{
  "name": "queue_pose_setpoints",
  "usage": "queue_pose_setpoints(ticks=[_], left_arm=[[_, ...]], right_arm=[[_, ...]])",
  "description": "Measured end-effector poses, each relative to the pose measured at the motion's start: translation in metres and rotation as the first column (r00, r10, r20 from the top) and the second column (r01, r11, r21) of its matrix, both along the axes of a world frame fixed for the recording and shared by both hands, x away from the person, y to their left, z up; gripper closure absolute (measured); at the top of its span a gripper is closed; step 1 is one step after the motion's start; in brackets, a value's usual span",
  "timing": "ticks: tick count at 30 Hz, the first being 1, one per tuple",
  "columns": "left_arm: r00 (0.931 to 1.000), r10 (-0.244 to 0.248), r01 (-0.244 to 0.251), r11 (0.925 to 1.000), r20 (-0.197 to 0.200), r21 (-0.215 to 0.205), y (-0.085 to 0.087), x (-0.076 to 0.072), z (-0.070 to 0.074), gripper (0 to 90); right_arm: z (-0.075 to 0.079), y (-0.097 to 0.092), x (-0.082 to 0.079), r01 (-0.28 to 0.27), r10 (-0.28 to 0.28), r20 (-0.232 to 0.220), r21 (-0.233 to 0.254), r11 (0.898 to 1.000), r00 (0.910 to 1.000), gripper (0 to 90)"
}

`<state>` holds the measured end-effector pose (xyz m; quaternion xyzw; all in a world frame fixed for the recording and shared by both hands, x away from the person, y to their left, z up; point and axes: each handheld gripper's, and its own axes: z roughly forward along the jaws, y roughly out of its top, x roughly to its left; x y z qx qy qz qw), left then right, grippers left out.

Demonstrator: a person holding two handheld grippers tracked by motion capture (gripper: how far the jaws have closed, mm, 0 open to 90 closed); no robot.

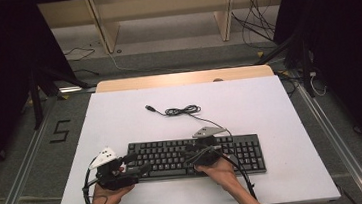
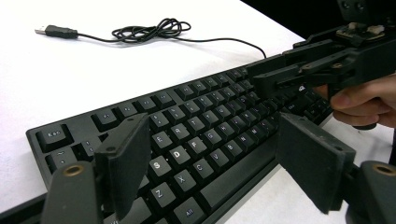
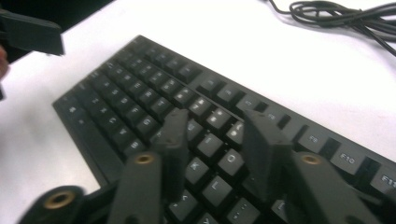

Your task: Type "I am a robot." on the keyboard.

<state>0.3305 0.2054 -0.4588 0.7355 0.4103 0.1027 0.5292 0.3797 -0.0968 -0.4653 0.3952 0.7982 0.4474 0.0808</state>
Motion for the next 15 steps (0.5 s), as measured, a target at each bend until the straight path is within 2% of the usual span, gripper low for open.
queue_pose_setpoints(ticks=[2, 6, 15], left_arm=[[1.0000, 0.001, -0.001, 1.0000, 0.002, 0.000, 0.000, 0.000, 0.000, 26.0], [1.0000, 0.003, -0.003, 1.0000, 0.004, 0.003, 0.000, 0.000, 0.000, 26.0], [0.9999, 0.006, -0.006, 1.0000, 0.008, 0.003, 0.000, 0.000, 0.000, 25.7]], right_arm=[[0.002, 0.001, 0.000, -0.004, 0.004, -0.002, 0.007, 1.000, 1.0000, 50.4], [0.004, 0.006, -0.002, -0.027, 0.027, 0.002, 0.018, 0.999, 0.9996, 45.3], [0.004, 0.020, -0.007, -0.080, 0.080, 0.002, 0.014, 0.997, 0.9968, 42.3]])
